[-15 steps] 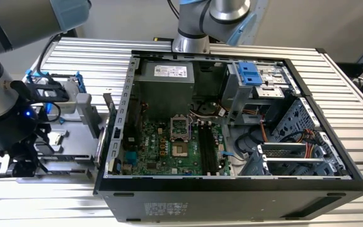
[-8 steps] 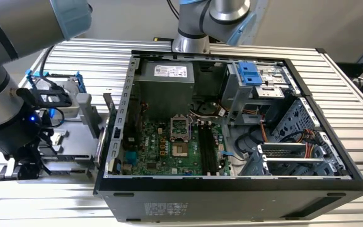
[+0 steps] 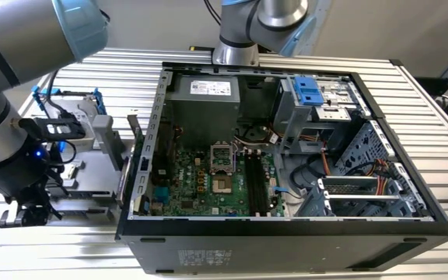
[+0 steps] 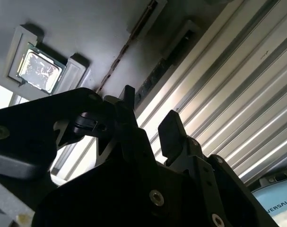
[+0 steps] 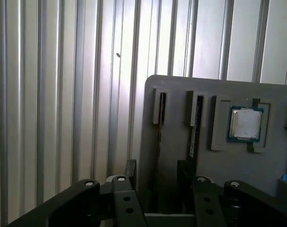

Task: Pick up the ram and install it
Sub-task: 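Pick up the ram and move it above insertion slot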

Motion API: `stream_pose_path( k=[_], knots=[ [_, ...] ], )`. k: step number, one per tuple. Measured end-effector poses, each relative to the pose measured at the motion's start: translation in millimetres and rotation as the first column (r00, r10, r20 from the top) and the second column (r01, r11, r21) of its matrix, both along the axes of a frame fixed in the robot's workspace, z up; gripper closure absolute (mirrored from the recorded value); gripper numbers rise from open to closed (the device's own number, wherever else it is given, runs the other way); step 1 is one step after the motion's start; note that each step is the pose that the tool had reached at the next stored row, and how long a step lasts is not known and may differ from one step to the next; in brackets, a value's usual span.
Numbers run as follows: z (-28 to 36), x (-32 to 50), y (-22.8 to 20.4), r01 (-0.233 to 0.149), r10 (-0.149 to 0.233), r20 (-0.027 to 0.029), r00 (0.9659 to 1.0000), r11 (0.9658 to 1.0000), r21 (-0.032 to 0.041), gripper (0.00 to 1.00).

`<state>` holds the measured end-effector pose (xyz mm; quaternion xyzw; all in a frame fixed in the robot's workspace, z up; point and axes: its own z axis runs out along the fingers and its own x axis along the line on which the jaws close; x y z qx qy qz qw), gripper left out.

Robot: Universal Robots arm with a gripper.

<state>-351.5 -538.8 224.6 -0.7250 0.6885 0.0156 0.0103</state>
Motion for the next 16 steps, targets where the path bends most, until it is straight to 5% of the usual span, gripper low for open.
stream_pose_path(
  k=[6, 16],
  knots=[
    [-6.7, -1.1, 0.4, -0.018, 0.018, 0.0319, 0.9993, 0.9998, -0.0002, 0.0],
    [-23.7, -1.2, 1.6, -0.016, 0.016, 0.0312, 0.9994, 0.9999, 0.0002, 0.0]
  ],
)
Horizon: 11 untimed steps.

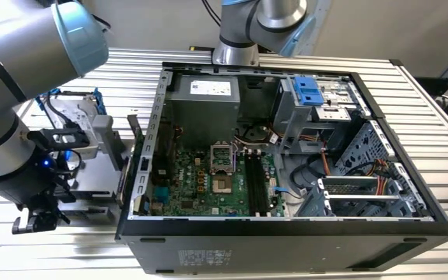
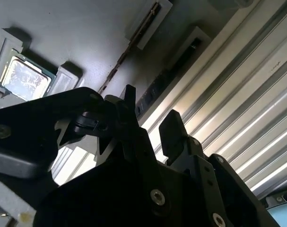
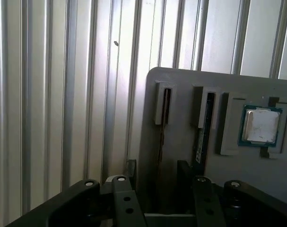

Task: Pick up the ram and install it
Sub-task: 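Pick up the ram and move it above insertion slot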

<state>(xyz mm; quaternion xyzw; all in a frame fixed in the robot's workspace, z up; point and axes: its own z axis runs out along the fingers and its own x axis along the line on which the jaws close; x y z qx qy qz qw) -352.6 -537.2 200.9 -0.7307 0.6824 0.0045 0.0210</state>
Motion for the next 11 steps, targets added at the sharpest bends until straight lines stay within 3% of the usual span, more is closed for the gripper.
stream_pose_path(
  k=[5, 11],
  knots=[
    [-2.8, -0.5, 0.9, 0.014, -0.014, -0.0127, 0.9998, 0.9999, 0.0002, 0.0],
    [-4.6, -0.8, 6.8, 0.019, -0.019, -0.0127, 0.9997, 0.9998, 0.0002, 0.0]
  ],
)
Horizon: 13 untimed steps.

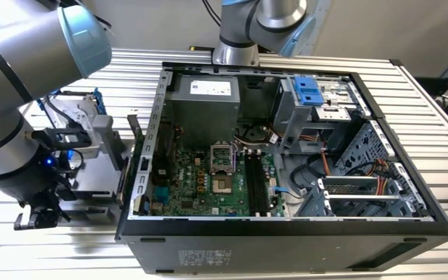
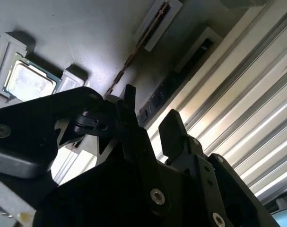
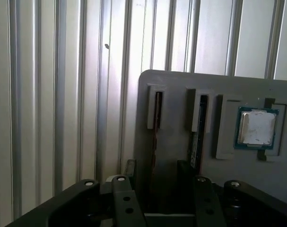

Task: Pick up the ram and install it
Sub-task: 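Pick up the ram and move it above insertion slot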

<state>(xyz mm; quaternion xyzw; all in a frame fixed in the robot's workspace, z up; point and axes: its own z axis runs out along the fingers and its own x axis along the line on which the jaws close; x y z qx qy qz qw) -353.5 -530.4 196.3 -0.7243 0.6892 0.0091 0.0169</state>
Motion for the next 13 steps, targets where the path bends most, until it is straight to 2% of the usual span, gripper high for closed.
stream_pose_path(
  k=[6, 7, 13],
  knots=[
    [-0.3, 0.0, 0.0, 0.0, 0.0, 0.0, 1.0, 1.0, 0.0, 0.0],
    [-0.3, 0.0, 0.0, 0.0, 0.0, -0.0001, 1.0, 1.0, 0.0, 1.0],
    [-0.3, 0.1, 0.0, 0.0, 0.0, -0.0001, 1.0, 1.0, -0.0001, 1.0]
  ],
)
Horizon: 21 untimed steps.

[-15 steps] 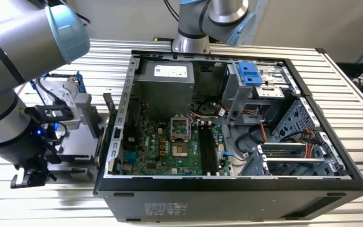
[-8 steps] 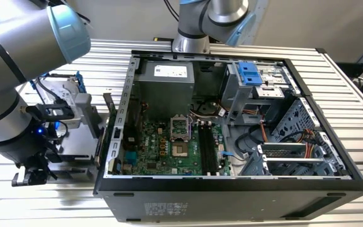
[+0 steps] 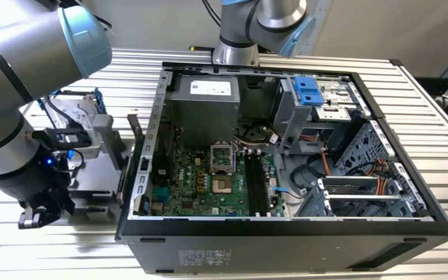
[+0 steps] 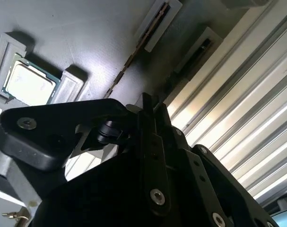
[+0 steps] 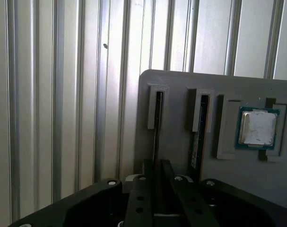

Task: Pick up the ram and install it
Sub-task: 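Pick up the ram and move it above insertion slot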

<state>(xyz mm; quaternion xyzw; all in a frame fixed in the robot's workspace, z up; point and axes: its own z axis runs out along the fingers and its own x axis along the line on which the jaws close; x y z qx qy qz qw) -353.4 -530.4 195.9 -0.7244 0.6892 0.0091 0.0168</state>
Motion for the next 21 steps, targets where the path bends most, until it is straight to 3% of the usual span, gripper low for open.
stream_pose_path(
  k=[14, 15, 21],
  knots=[
    [-0.1, 0.0, 0.0, 0.0, 0.0, 0.0, 1.0, 1.0, 0.0001, 1.0],
    [2.0, 0.0, 0.0, 0.002, -0.002, 0.0004, 1.0, 1.0, 0.0005, 1.0],
    [29.1, -0.1, 0.1, 0.005, -0.005, 0.0002, 1.0, 1.0, 0.0002, 1.0]
  ],
)
